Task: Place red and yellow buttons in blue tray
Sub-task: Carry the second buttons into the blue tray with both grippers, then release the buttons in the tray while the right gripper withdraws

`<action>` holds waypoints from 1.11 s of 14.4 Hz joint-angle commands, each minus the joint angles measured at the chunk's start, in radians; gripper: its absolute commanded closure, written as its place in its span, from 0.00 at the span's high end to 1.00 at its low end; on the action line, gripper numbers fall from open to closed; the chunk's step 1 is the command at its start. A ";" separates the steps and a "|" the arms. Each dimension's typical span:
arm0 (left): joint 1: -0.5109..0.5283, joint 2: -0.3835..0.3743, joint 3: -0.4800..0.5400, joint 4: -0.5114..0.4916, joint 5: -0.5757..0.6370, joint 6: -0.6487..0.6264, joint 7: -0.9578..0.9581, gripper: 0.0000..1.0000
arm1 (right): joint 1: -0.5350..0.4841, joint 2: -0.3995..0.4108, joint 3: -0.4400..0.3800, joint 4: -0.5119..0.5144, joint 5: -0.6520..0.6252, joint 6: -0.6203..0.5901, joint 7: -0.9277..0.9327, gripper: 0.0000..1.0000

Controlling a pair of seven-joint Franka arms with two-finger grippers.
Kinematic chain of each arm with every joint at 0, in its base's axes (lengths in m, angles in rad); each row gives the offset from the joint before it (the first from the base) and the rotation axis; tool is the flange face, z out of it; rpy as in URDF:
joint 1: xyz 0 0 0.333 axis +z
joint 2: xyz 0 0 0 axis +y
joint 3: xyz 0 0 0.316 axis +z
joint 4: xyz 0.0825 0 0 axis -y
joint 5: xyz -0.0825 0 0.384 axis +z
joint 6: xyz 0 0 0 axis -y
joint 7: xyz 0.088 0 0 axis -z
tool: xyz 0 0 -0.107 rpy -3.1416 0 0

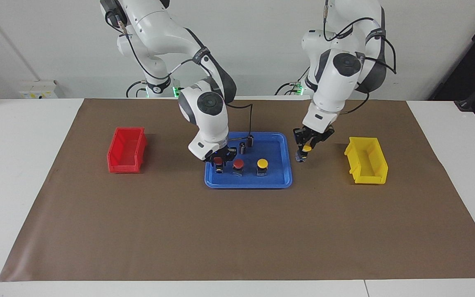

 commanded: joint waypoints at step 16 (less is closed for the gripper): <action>-0.086 0.183 0.020 0.051 0.048 0.086 -0.059 0.03 | -0.481 -0.330 0.007 0.240 0.078 -0.591 -0.410 1.00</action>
